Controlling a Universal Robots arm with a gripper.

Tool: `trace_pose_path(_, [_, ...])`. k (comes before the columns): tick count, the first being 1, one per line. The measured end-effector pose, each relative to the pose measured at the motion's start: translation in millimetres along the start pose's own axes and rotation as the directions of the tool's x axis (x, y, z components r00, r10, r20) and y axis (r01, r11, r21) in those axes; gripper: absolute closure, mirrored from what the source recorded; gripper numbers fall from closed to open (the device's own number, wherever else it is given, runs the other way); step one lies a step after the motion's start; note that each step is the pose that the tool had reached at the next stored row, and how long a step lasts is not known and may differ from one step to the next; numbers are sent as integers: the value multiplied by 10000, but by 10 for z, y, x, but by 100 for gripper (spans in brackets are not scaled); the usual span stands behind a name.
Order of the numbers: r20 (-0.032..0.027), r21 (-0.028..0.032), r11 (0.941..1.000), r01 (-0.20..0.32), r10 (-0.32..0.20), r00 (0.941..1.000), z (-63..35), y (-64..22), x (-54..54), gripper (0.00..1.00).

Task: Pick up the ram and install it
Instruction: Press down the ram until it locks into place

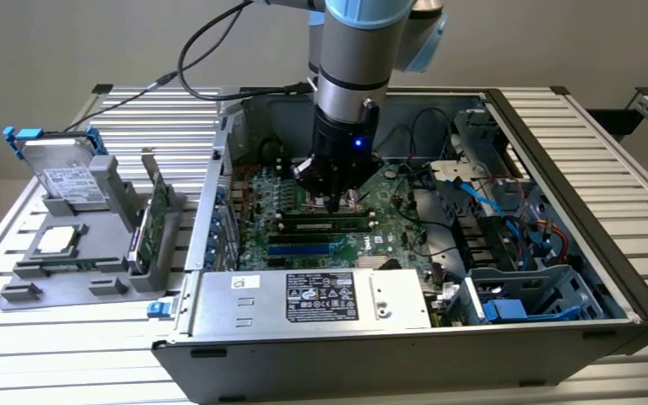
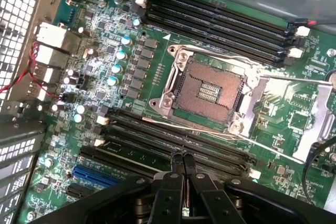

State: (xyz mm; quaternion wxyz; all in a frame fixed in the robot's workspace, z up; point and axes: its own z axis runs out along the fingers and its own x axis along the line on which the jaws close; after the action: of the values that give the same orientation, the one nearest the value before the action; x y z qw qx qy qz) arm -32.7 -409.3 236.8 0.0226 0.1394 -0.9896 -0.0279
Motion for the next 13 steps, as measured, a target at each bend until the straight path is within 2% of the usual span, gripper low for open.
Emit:
trace_pose_path(7, [46,2,9958,-915,915,9958,0,0,0,90])
trace_pose_path(13, [83,8,9859,-1675,1675,9858,0,0,0,90])
